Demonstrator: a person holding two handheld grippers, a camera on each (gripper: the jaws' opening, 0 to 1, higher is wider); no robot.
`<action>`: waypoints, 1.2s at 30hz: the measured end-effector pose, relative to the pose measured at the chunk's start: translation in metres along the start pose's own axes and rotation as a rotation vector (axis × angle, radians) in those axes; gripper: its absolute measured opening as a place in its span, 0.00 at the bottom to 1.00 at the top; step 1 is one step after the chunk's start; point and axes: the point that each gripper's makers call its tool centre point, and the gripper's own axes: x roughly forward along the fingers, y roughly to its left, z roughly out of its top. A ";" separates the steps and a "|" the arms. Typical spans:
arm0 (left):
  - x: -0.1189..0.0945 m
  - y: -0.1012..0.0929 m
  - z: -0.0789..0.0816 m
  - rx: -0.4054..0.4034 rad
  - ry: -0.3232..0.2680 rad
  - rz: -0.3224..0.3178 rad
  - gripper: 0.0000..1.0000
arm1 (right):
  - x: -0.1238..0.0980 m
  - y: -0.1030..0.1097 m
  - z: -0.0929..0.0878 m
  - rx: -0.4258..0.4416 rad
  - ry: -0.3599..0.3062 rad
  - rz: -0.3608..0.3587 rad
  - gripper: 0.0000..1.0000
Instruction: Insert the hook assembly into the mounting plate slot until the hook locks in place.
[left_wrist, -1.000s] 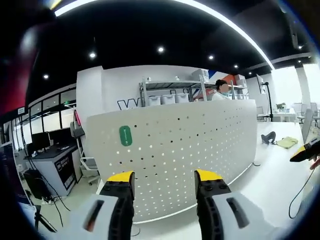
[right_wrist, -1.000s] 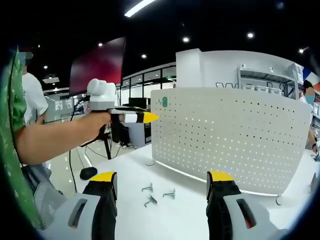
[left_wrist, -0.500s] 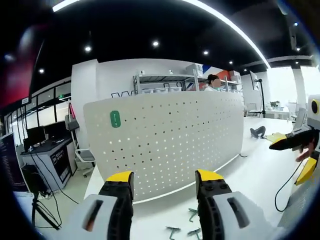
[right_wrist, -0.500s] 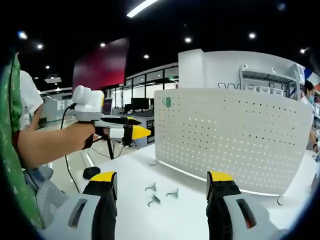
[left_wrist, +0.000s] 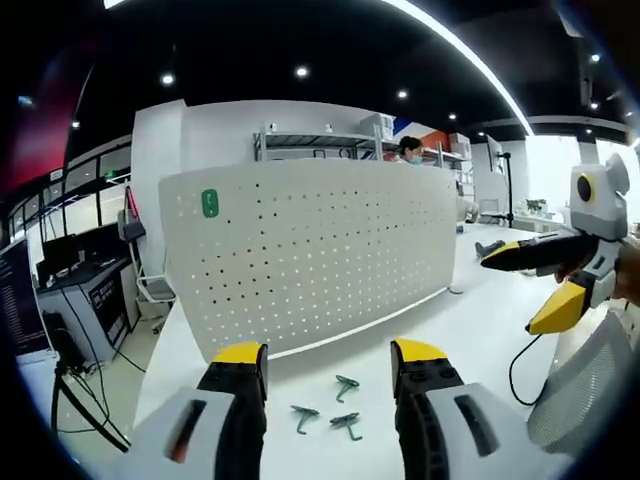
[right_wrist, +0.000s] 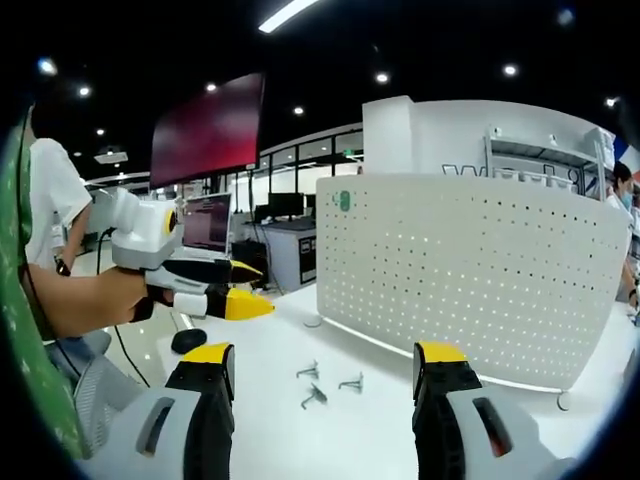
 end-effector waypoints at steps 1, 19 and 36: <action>-0.004 -0.003 -0.003 -0.002 0.005 -0.002 0.51 | -0.001 0.001 -0.001 0.002 0.002 0.000 0.74; -0.024 -0.019 -0.027 -0.018 0.046 -0.006 0.50 | -0.007 0.009 -0.006 -0.001 0.006 0.011 0.74; -0.021 -0.006 -0.029 0.005 0.058 -0.014 0.48 | -0.007 0.009 -0.010 0.003 0.018 0.007 0.73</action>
